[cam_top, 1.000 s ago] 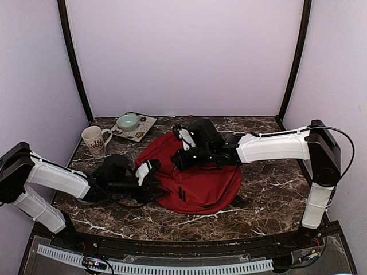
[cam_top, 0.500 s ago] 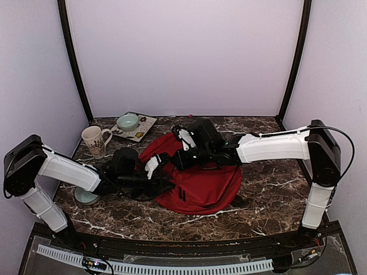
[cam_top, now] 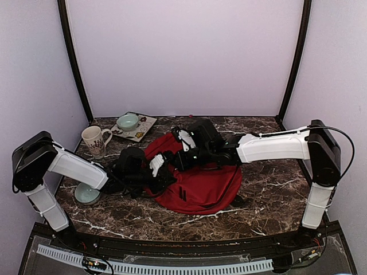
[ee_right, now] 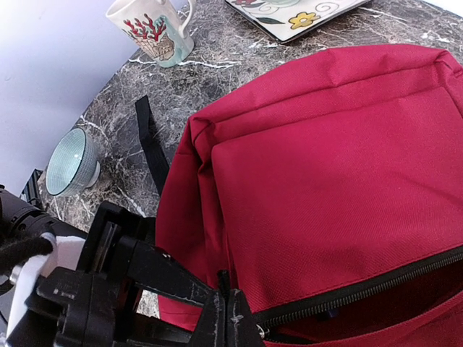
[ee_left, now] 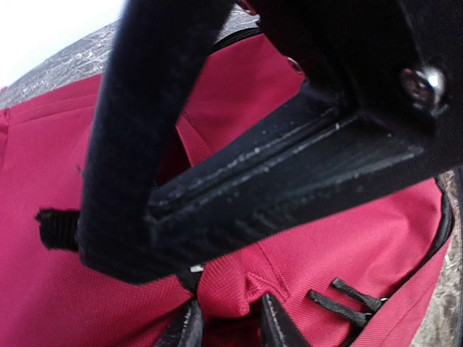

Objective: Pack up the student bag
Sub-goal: Hold the lower front pocket of the student bag, then zip the lower front pocket of the student bag.

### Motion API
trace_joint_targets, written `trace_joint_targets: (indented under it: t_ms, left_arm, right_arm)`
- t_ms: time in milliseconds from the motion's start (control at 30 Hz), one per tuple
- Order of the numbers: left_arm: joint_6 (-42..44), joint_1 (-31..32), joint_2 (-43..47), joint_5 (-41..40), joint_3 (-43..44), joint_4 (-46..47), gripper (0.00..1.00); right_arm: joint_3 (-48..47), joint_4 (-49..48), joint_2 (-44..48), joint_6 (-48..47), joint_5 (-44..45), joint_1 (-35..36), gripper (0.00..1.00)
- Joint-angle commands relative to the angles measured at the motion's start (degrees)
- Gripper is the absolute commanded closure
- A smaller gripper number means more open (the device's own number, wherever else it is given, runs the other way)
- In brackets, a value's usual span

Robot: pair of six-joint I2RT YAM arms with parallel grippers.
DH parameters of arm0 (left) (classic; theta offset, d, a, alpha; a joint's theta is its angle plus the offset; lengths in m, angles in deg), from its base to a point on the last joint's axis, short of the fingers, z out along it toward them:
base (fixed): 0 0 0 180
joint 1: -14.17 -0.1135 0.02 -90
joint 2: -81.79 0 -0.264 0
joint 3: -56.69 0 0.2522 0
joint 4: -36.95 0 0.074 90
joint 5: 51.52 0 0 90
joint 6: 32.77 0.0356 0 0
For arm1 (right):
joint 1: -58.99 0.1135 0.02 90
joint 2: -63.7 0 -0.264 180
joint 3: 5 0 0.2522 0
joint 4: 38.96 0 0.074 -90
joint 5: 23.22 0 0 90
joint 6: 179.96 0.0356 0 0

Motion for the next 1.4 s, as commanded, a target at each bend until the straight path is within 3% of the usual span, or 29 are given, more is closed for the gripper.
trace_joint_targets:
  t_ms: [0,33,67,600,867,1367]
  left_arm:
    - [0.2,0.1,-0.8,-2.9,1.9,0.2,0.89]
    - [0.4,0.1,-0.8,-2.8,2.3,-0.8,0.98]
    - [0.6,0.1,-0.9,-2.6,2.8,-1.9,1.0]
    - [-0.6,0.1,8.8,1.4,-7.4,-5.4,1.0]
    - [2.2,0.1,13.3,2.0,-9.3,-9.7,1.0]
    - [3.0,0.0,13.7,2.3,-8.6,-12.3,1.0]
  right_arm:
    - [-0.3,-2.5,1.6,-0.3,-1.5,-0.5,1.0]
    - [-0.2,-2.4,1.7,-0.3,-1.5,-0.5,1.0]
    - [-0.3,-2.3,1.7,-0.3,-1.6,-0.6,1.0]
    - [-2.6,1.2,-1.0,-0.2,-2.4,-6.1,1.0]
    - [-2.5,2.0,-1.3,-0.4,-2.9,-8.6,1.0]
    - [0.8,4.5,2.7,-0.9,-2.4,-13.3,1.0]
